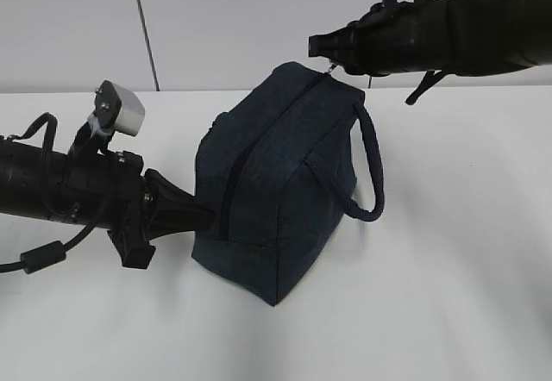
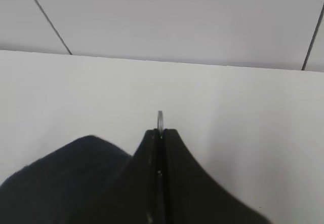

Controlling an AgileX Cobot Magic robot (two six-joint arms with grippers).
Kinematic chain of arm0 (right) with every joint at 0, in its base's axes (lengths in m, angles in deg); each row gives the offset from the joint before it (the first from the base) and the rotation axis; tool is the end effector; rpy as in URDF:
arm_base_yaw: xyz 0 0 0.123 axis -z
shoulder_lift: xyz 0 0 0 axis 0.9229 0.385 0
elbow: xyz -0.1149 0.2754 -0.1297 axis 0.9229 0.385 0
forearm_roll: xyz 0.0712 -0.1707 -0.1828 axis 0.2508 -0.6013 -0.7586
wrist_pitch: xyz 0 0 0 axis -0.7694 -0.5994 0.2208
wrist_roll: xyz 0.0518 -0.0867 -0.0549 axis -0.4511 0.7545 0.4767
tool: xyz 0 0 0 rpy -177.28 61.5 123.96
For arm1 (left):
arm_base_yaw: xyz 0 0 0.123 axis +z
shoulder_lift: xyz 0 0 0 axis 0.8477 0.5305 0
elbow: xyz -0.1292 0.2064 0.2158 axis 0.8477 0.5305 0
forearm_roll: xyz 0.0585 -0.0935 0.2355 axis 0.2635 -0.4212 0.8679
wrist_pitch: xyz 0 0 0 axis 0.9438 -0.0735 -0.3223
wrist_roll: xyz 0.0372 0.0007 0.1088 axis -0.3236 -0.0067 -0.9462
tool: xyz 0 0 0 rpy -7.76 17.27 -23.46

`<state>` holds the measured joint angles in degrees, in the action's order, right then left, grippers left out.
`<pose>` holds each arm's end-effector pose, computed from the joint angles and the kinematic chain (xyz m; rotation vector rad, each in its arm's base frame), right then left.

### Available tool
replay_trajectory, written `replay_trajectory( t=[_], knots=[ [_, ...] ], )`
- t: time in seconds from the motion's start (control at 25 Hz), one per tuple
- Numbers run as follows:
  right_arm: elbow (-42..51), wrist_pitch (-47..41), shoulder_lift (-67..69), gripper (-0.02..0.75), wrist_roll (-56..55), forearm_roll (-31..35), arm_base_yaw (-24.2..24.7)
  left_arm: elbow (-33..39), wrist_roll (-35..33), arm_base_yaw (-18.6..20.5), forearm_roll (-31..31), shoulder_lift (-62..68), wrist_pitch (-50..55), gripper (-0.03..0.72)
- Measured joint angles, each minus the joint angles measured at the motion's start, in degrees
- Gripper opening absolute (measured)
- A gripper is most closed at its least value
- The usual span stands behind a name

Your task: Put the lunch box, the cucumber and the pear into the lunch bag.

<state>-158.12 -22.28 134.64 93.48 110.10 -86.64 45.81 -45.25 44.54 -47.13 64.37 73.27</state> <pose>0.4370 0.1540 0.2824 -0.1721 2.0305 0.3296 0.2905 -0.1571 0.1898 1.1563 1.9548 -0.8709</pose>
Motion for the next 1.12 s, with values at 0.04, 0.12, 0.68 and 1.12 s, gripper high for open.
replay_trajectory(
  t=[0.04, 0.12, 0.68, 1.12],
  knots=[
    [-0.85, -1.46, 1.16, 0.000, 0.00, 1.56, 1.37, 0.00, 0.00, 0.00, 0.00, 0.00, -0.06, 0.003],
    [-2.38, -5.02, 3.20, 0.000, 0.00, 4.73, 3.84, 0.00, 0.00, 0.00, 0.00, 0.00, -0.45, 0.003],
    [-5.54, -19.48, 19.06, 0.000, -2.69, 13.13, 11.27, -0.07, 0.00, 0.00, -0.05, 0.00, -1.93, 0.003],
    [-5.61, -21.59, 13.05, 0.374, 3.03, 11.90, 11.61, -0.07, 9.47, 0.00, 4.04, -0.21, -3.85, 0.177]
  ],
)
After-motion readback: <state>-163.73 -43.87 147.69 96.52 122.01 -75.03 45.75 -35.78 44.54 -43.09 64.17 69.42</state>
